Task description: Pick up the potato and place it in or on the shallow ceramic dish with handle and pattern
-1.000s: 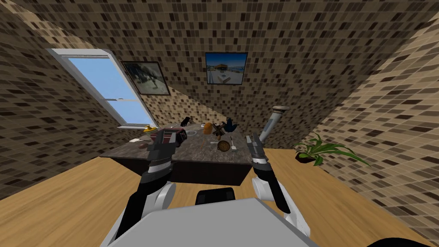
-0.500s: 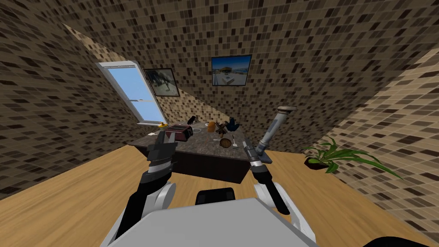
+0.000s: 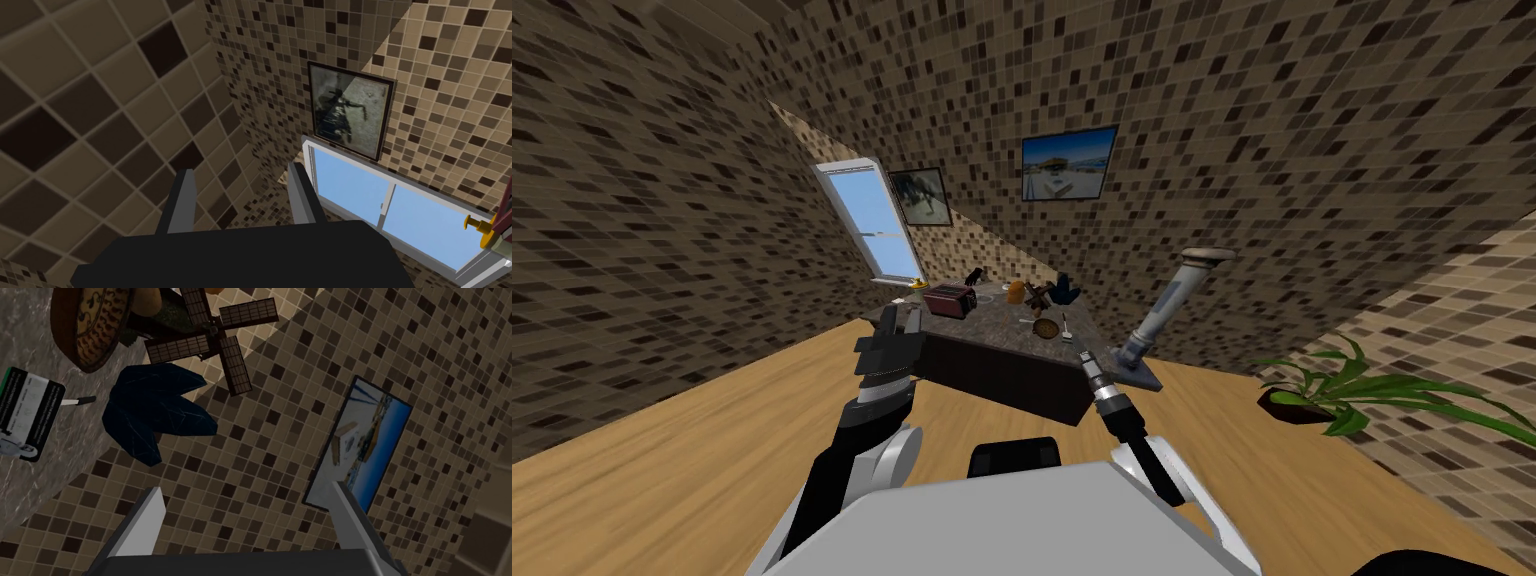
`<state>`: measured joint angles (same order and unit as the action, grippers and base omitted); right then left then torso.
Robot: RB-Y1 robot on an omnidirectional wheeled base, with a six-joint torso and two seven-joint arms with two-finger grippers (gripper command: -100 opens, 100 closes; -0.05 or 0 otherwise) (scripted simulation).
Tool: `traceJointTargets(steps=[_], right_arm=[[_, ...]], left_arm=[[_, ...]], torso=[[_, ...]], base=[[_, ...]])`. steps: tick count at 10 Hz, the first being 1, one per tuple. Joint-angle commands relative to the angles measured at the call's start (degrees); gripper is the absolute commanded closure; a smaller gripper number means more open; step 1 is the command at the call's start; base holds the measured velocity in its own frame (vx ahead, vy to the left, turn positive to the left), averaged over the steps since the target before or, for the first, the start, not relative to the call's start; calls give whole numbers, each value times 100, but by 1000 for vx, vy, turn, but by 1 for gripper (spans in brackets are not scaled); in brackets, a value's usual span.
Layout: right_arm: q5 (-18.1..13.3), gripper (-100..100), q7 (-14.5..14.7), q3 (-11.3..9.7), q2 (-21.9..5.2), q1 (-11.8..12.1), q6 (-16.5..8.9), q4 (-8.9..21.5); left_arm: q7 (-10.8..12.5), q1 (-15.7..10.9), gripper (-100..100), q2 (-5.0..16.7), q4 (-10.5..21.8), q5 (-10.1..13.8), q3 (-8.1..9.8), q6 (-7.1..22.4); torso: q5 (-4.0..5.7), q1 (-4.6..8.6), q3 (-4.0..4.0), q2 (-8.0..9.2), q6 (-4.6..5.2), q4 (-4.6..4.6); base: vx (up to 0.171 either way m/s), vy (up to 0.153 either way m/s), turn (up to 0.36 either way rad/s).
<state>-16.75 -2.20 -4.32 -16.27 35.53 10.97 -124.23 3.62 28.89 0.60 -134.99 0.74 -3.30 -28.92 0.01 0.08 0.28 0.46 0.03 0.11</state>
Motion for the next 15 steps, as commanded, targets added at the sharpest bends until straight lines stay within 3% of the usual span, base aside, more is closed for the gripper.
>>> traceJointTargets(steps=[1,3,6,8,9,10,11,13,14,15], right_arm=[[-286,-100,-35,-113,-246,188,-286,136],[-428,-100,-35,-113,-246,188,-465,136],[-954,-100,-98,-299,-684,497,-1027,488],[-1093,-100,-98,-299,-684,497,-1127,488],[-1347,-100,-132,-392,-919,666,-1328,693],[-1437,-100,-132,-392,-919,666,-1455,693],[-1658,-100,-168,-486,-1145,845,-1619,917],[-1787,-100,-168,-486,-1164,845,-1825,917],[-2051,-100,-205,-580,-1416,1031,-1987,1157],[-2141,-100,-205,-580,-1416,1031,-2145,1157]], left_arm=[[0,0,0,0,0,0,0,0],[0,0,0,0,0,0,0,0],[0,1,0,0,0,0,0,0],[0,1,0,0,0,0,0,0],[0,1,0,0,0,0,1,0],[0,0,0,0,0,0,0,0],[0,1,0,0,0,0,0,0],[0,1,0,0,0,0,1,0],[0,2,0,0,0,0,1,0],[0,0,0,0,0,0,0,0]], torso=[[0,0,0,0,0,0],[1,3,-4,-7,0,-1],[0,1,-14,-24,0,-5],[2,8,-7,-13,0,-2],[2,8,-15,-28,1,-5],[2,9,-16,-27,-3,-6],[2,7,-14,-24,0,-5],[1,7,-9,-17,1,-3],[2,9,-18,-32,1,-6],[3,12,-18,-31,-4,-7]], base=[[-124,13,270],[-67,1,41],[-75,12,220],[-65,-3,53],[-52,4,232],[-67,1,165],[-94,16,313],[-55,5,47],[-49,4,285],[-50,-4,168]])
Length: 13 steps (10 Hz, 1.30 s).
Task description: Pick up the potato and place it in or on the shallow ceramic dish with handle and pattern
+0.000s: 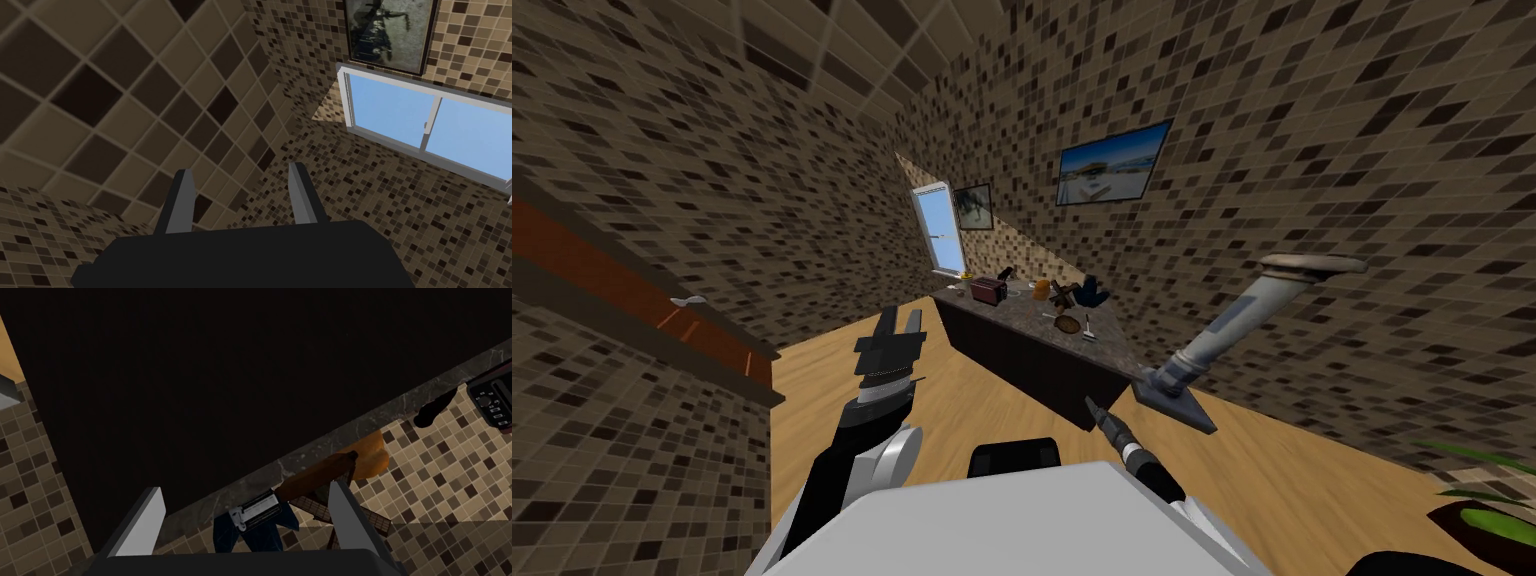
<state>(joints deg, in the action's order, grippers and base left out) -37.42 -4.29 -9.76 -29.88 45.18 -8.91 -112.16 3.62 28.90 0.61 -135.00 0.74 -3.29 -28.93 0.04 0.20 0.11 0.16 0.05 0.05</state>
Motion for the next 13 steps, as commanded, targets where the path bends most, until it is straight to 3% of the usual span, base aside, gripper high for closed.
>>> traceJointTargets(steps=[1,2,4,5,7,8,9,10,12,13], right_arm=[[-75,-100,4,-36,-56,66,-195,-49],[-358,-100,-34,-130,-303,258,-388,206],[-433,-100,-34,-130,-314,258,-554,206],[-693,-100,-74,-226,-577,454,-732,475],[-794,-100,-74,-226,-577,454,-914,475],[-1012,-100,-115,-322,-842,651,-1216,718],[-1156,-100,-115,-322,-842,651,-1271,756],[-1315,-100,-157,-420,-1107,849,-1531,923],[-1518,-100,-157,-420,-1107,849,-1624,1046],[-1718,-100,-200,-519,-1373,1044,-1898,1256]], left_arm=[[0,0,0,0,0,0,0,0],[0,1,0,0,0,0,0,0],[0,0,0,0,0,0,0,0],[0,1,0,0,0,0,0,0],[0,0,0,0,0,0,0,0],[0,1,0,0,0,0,0,0],[0,-1,0,0,0,0,-1,0],[0,1,0,0,0,0,0,0],[0,1,0,0,0,0,1,0],[0,1,0,0,0,0,1,0]], torso=[[0,0,0,0,0,0],[0,-1,-4,-7,1,-1],[0,0,0,-1,-2,0],[0,0,-4,-7,1,-1],[0,1,-2,-5,0,0],[0,0,-5,-9,2,-1],[-1,-2,-3,-5,-6,-1],[0,1,-2,-5,1,0],[3,9,-3,-6,0,0],[2,5,-6,-12,1,-1]], base=[[-22,-2,-32],[-47,10,265],[-40,-1,85],[-43,9,320],[-31,-2,49],[-40,15,335],[-42,-2,144],[-41,-14,251],[-25,-12,64],[-22,4,267]])
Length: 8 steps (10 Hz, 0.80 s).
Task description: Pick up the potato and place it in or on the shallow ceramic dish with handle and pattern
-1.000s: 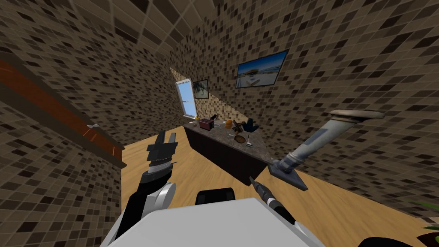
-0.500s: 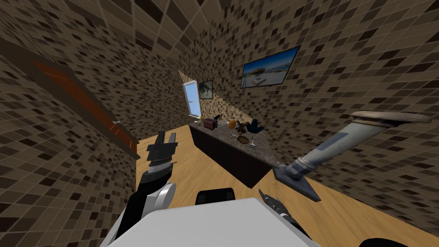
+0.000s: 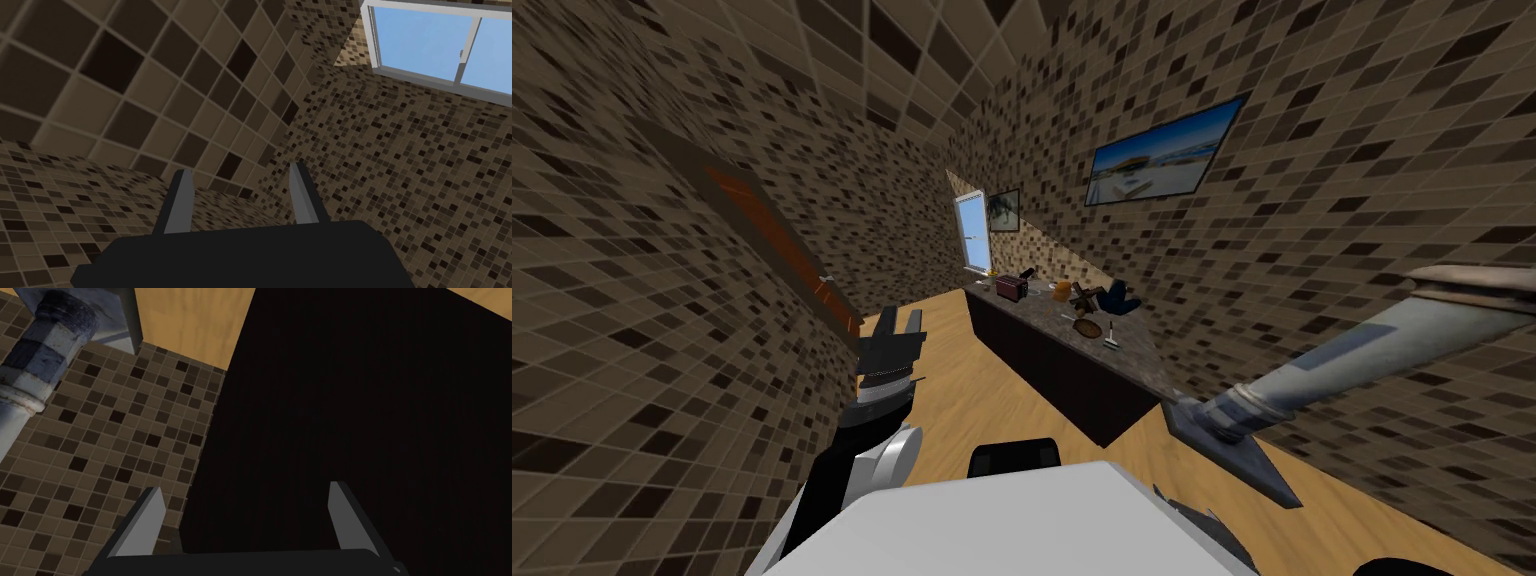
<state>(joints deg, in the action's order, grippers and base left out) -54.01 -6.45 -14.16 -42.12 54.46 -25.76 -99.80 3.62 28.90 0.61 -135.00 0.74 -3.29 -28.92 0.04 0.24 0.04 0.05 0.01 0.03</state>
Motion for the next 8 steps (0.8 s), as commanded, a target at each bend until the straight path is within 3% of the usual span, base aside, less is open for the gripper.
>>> traceJointTargets(steps=[1,2,3,4,5,7,8], right_arm=[[-220,-100,16,-78,-148,115,-286,108],[-220,-100,16,-78,-148,115,-286,108],[-476,-100,-27,-178,-411,305,-522,404],[-579,-100,-27,-178,-411,305,-625,411],[-797,-100,-72,-280,-655,487,-827,661],[-937,-100,-72,-280,-671,487,-954,716],[-1203,-100,-117,-383,-926,660,-1172,999]], left_arm=[[0,0,0,0,0,0,0,0],[0,1,0,0,0,0,1,0],[0,1,0,0,0,0,1,0],[0,0,0,0,0,0,0,0],[0,1,0,0,0,0,1,0],[0,2,0,0,0,0,1,0],[0,2,0,0,0,0,1,0]], torso=[[0,0,0,0,0,0],[1,2,0,-1,4,0],[1,1,-2,-5,5,0],[0,2,-3,-5,0,-1],[1,5,-3,-5,3,-1],[3,10,-4,-8,6,-1],[2,4,-5,-9,6,-1]], base=[[-22,-10,174],[-9,-9,-1],[-10,-5,258],[-14,-15,195],[-11,-15,380],[-5,-22,30],[0,-6,310]])
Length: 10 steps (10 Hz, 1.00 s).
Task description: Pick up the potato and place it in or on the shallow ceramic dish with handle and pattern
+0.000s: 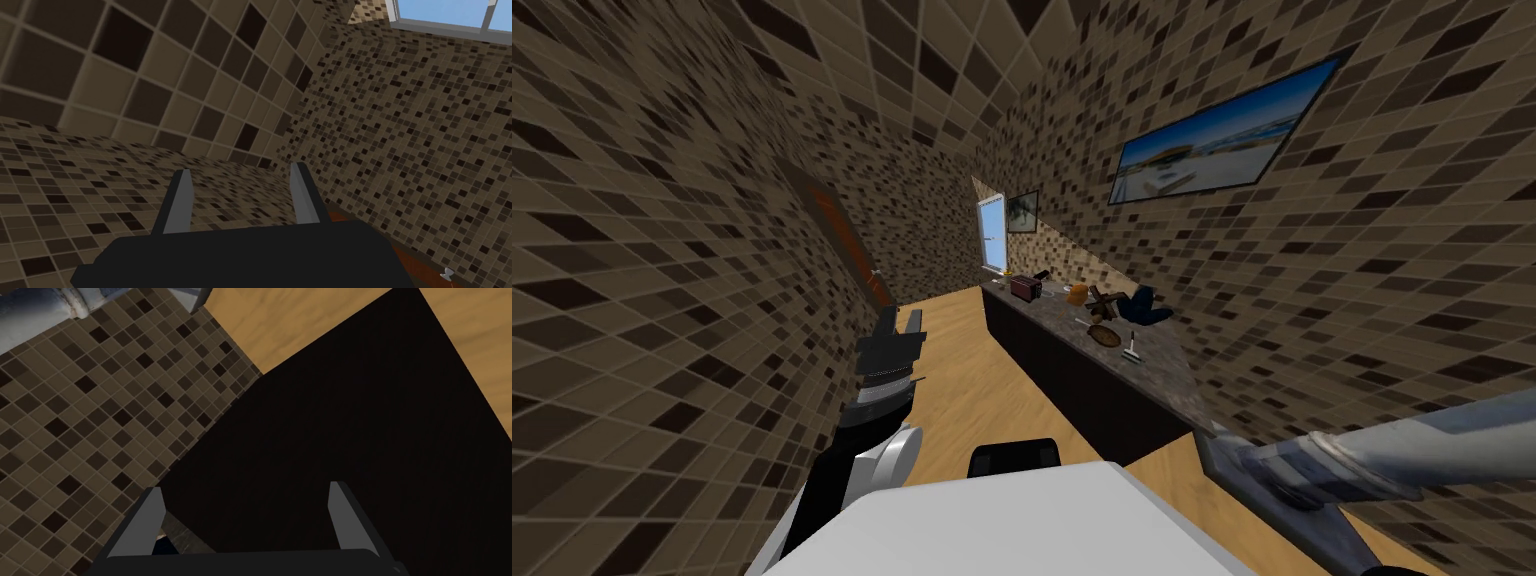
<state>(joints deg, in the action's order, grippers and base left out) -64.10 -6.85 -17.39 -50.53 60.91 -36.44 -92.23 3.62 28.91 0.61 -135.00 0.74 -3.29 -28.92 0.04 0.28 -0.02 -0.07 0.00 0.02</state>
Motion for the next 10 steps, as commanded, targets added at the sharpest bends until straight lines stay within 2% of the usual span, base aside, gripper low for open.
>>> traceJointTargets(steps=[1,2,3,4,5,6,7,9,10], right_arm=[[-283,-100,-76,-60,-86,15,-203,265],[-283,-100,-76,-60,-86,15,-203,265],[-479,-100,-122,-166,-335,178,-507,438],[-634,-100,-122,-166,-335,178,-507,569],[-786,-100,-168,-274,-578,328,-710,825],[-951,-100,-168,-274,-578,328,-796,869],[-1121,-100,-213,-383,-808,463,-1026,1065],[-1323,-100,-213,-383,-813,463,-1068,1164],[-1507,-100,-259,-496,-1038,582,-1322,1372]], left_arm=[[0,0,0,0,0,0,0,0],[0,1,0,0,0,0,1,0],[0,2,0,0,0,0,1,0],[0,0,0,0,0,0,0,0],[0,1,0,0,0,0,1,0],[0,1,0,0,0,0,0,0],[0,2,0,0,0,0,1,0],[0,2,0,0,0,0,1,0],[0,2,0,0,0,0,1,0]], torso=[[0,0,0,0,0,0],[2,3,0,-1,6,0],[3,0,0,-1,8,1],[2,3,-2,-4,1,0],[3,5,-3,-5,5,-1],[3,8,-5,-10,1,-2],[4,8,-5,-9,8,-2],[4,9,-8,-14,8,-2],[3,1,-6,-10,10,-1]], base=[[0,-21,182],[1,-14,-24],[7,-14,244],[9,-23,224],[24,-27,362],[17,-35,143],[22,-30,306],[22,-27,64],[29,-18,313]])
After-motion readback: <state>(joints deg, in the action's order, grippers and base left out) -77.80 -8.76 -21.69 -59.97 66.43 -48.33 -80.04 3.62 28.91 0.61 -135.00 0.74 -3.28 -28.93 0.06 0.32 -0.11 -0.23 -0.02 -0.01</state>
